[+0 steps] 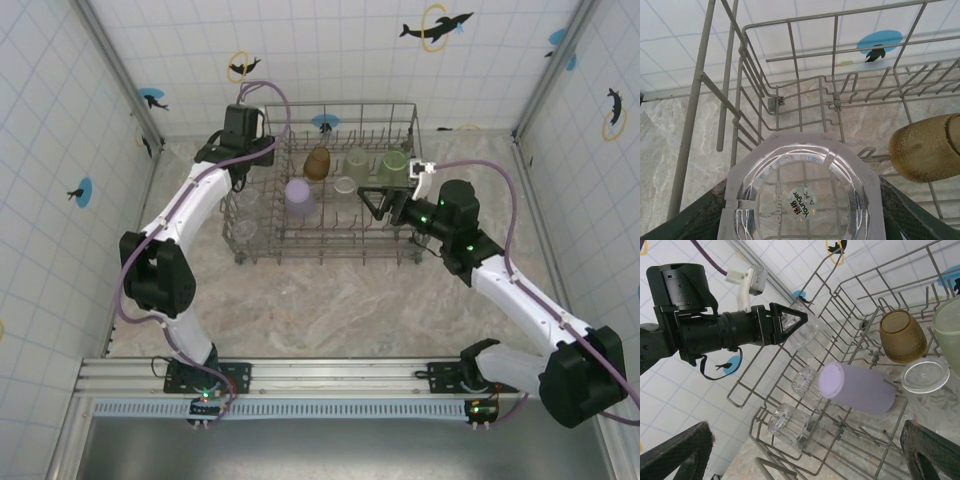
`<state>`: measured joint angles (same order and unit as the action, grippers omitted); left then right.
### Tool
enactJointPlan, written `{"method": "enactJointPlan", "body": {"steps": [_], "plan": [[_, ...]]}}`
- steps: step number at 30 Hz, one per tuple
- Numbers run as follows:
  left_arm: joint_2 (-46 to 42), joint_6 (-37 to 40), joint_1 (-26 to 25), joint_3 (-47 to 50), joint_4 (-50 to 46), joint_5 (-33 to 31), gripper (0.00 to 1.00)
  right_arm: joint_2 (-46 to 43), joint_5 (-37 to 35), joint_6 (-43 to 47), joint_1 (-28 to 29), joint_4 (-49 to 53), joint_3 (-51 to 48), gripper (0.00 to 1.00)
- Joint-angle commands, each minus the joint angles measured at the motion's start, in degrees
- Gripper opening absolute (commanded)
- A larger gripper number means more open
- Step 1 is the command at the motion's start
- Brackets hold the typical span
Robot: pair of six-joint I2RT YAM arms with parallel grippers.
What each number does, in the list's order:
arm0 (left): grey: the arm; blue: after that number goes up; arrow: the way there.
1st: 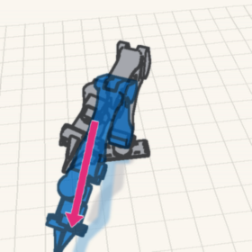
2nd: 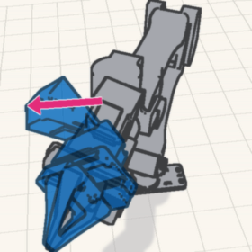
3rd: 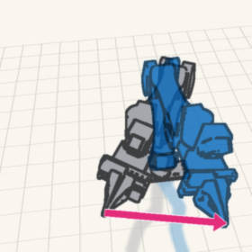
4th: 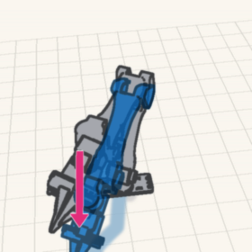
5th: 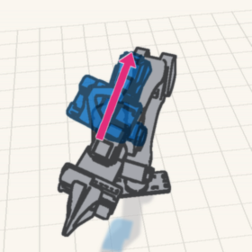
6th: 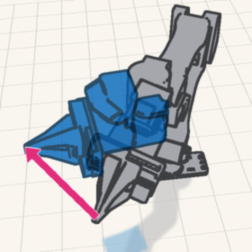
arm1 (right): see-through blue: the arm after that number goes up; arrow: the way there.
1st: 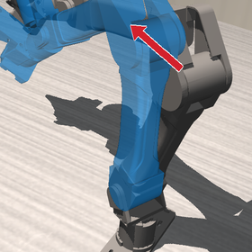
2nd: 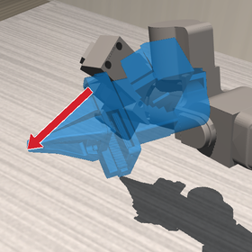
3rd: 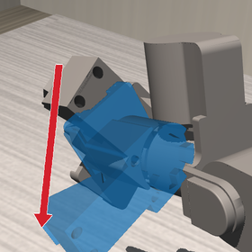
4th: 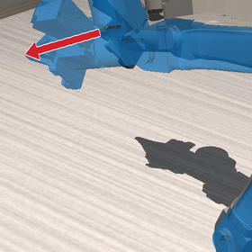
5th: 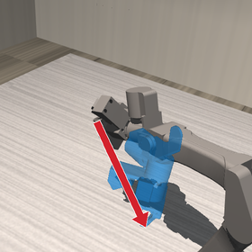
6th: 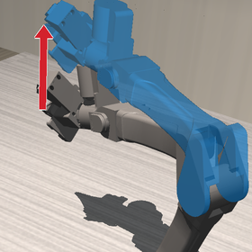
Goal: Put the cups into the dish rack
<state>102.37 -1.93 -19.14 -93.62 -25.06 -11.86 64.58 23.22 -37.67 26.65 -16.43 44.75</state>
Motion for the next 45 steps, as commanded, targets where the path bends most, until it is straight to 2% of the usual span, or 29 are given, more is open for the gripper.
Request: {"method": "enactJointPlan", "body": {"steps": [1, 24, 31, 45], "plan": [[0.4, 1.4, 0.1, 1.1, 2.9, -2.3, 0.00, -2.2, -2.6, 0.5, 0.7, 0.1, -2.1, 1.00], [4.7, -0.4, 0.1, 4.8, 8.3, -3.8, 0.00, -5.9, -5.1, -0.1, 2.0, -0.8, -6.6, 1.00], [6.7, -0.5, 0.1, 3.9, 9.1, -8.1, 0.00, -7.2, -6.0, 0.8, 2.1, 0.3, -6.4, 1.00], [10.9, -2.2, 0.1, 1.1, 11.3, -10.9, 0.00, -7.5, -6.5, 1.7, 2.1, 1.0, -6.2, 1.00]]}}
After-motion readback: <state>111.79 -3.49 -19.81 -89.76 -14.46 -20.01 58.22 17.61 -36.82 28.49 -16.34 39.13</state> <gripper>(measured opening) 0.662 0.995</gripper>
